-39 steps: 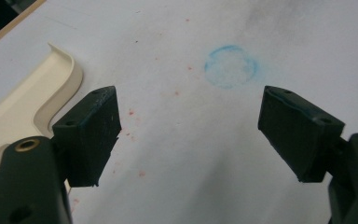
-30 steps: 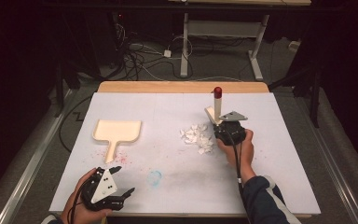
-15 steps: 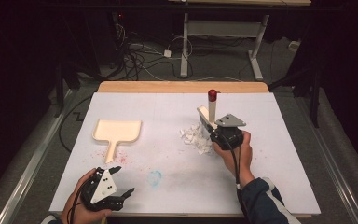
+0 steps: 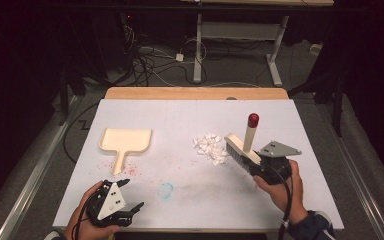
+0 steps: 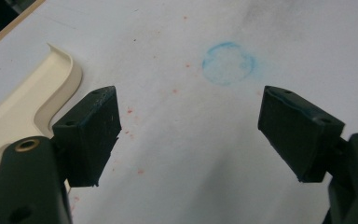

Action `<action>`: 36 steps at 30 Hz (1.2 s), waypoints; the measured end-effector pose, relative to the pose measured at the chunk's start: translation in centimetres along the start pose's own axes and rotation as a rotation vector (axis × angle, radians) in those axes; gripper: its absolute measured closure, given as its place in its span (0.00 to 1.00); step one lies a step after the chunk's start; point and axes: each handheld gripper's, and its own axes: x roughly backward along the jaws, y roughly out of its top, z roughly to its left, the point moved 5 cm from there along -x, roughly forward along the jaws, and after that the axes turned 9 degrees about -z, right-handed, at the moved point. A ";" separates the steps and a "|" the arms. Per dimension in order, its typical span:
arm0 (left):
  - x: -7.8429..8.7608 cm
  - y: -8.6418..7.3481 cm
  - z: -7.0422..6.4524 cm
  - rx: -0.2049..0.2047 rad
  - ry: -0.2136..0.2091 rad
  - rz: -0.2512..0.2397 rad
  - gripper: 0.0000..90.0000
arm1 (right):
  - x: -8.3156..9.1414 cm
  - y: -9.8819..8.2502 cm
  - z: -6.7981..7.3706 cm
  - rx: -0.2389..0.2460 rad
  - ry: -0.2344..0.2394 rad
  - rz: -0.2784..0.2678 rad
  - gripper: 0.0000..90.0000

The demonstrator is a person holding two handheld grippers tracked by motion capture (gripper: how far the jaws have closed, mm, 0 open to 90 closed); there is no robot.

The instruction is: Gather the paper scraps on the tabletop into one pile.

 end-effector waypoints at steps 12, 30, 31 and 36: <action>0.0 0.1 -0.1 -0.007 -0.003 0.002 0.22 | 2.5 -3.8 0.8 -0.022 0.069 0.077 0.75; -0.6 0.0 -0.1 -0.006 -0.021 0.015 0.22 | -4.0 -1.0 0.4 0.023 0.029 0.000 0.75; -0.5 -0.1 -0.1 -0.005 -0.022 0.016 0.22 | -4.1 -0.8 0.3 0.024 0.030 -0.004 0.75; -0.4 -0.2 -0.1 -0.002 -0.020 0.017 0.22 | -3.1 0.0 0.1 0.011 0.025 -0.037 0.75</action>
